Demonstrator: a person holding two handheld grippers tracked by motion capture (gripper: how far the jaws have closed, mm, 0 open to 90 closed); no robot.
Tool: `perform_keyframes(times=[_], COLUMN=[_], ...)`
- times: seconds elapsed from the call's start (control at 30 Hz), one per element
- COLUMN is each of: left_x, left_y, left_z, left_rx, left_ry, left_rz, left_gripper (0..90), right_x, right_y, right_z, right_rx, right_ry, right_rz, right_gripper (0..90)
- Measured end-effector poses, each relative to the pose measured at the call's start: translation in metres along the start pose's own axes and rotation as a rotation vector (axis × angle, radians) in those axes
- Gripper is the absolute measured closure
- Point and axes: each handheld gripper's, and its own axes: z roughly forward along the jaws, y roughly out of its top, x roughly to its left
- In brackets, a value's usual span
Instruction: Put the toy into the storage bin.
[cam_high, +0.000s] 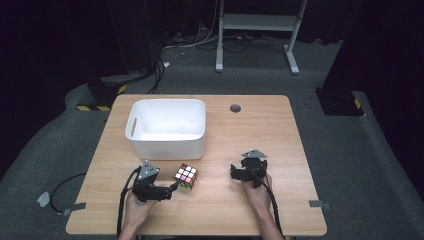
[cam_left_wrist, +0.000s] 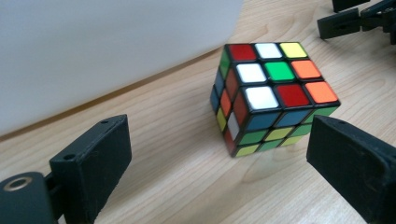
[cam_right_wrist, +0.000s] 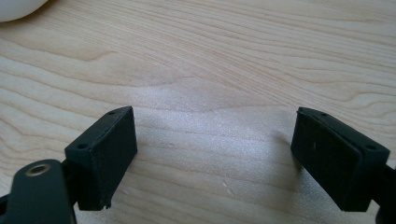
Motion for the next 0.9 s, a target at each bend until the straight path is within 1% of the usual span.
perform_keyframes(times=[0.2,0.3,0.43,0.57,0.7,0.83,0.9], left_x=[-0.006,-0.009,-0.011,-0.014,-0.015,-0.017,-0.02], left_y=[0.004,0.006,0.007,0.009,0.011,0.014,0.017], left_z=[0.007,0.009,0.014,0.016,0.019,0.022,0.023], left_rx=[0.012,0.016,0.027,0.033,0.031,0.037,0.036], left_ry=[-0.02,-0.018,-0.029,-0.031,-0.031,-0.039,-0.038], left_rz=[0.025,0.04,0.045,0.057,0.047,0.048,0.065], left_gripper=[5.8,5.8,5.7,5.6,5.3,4.9,4.9], right_x=[0.0,0.0,0.0,0.0,0.0,0.0,0.001], right_y=[0.0,0.0,0.0,0.0,0.0,0.0,0.0], right_z=[0.0,0.0,0.0,0.0,0.0,0.0,0.0], right_rx=[0.0,0.001,0.002,0.002,0.001,0.001,0.001], right_ry=[0.001,0.002,0.002,0.003,0.005,0.005,0.005], right_rz=[-0.003,-0.003,-0.004,-0.004,-0.009,-0.01,-0.01], right_gripper=[14.3,14.3,14.3,14.3,14.3,14.3,14.3])
